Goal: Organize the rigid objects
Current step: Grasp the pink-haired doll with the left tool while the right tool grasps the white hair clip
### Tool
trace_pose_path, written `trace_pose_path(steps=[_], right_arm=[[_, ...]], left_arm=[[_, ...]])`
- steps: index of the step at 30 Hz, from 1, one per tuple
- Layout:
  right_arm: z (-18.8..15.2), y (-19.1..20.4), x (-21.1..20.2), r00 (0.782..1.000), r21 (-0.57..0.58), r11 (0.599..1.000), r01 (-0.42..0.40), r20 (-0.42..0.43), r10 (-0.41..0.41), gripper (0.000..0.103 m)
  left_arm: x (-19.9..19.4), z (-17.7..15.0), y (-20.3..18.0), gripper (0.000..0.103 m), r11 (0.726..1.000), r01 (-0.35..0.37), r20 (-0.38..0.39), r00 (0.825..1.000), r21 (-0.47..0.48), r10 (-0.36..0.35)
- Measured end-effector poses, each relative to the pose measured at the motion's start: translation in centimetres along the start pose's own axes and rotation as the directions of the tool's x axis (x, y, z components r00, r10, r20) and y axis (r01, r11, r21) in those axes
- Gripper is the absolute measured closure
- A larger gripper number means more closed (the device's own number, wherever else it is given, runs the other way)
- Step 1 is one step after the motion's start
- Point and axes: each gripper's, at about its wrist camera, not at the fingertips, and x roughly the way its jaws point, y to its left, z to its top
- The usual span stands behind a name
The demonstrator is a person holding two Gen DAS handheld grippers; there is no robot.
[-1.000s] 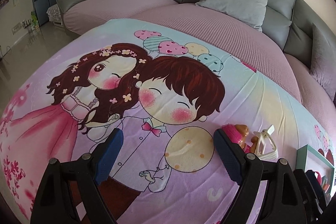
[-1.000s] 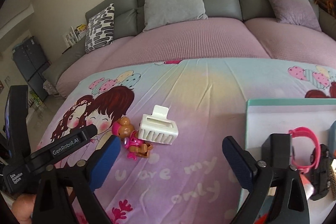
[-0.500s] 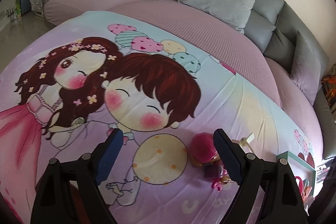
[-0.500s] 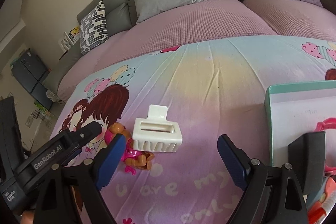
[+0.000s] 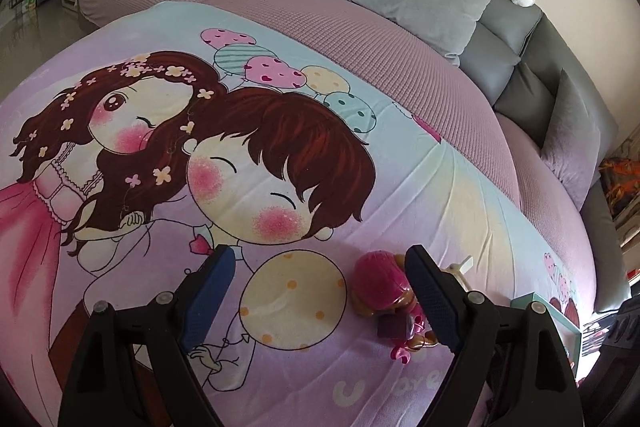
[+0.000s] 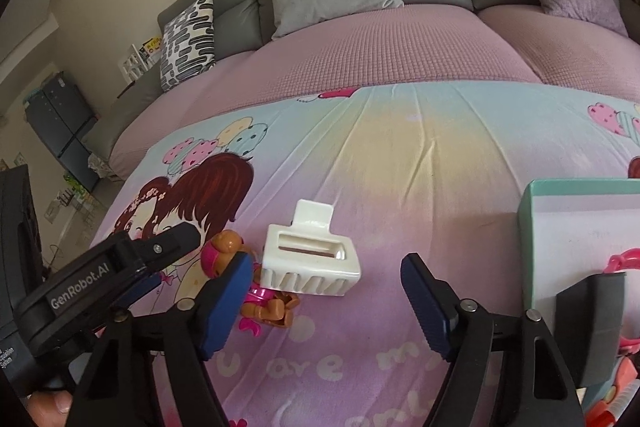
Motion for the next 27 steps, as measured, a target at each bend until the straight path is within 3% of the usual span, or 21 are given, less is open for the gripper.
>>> trace_pose_path(steps=[2,12,14,18,22,27], right_arm=[[-0.1,0.0,0.1,1.000,0.000,1.000,-0.004,-0.006,0.004,0.031],[-0.1,-0.1,1.0,0.999,0.002,1.000,-0.028,-0.024,0.028,0.032],[-0.1,-0.1,1.0,0.999,0.004,0.999,-0.039,-0.025,0.039,0.042],[-0.1,-0.2,1.1,0.999,0.003,0.999,-0.040,-0.026,0.040,0.048],[-0.2,-0.2,1.1,0.999,-0.004,0.999,-0.037,-0.029,0.037,0.048],[-0.3,-0.3,1.3,0.999,-0.010,1.000,-0.028,-0.038,0.027,0.049]], left_arm=[[0.1,0.0,-0.1,0.016,1.000,0.004,-0.004,1.000,0.005,-0.004],[0.8,-0.3,-1.6,0.020,0.997,0.041,-0.036,0.999,0.062,-0.039],[1.0,-0.5,-1.9,0.023,0.996,0.045,-0.043,0.998,0.073,-0.041],[1.5,-0.7,-2.3,0.026,0.995,0.060,-0.062,0.997,0.084,-0.055],[1.8,-0.8,-2.7,0.046,0.992,0.093,-0.077,0.993,0.087,-0.087],[2.3,-1.0,-3.2,0.058,0.989,0.118,-0.097,0.989,0.094,-0.109]])
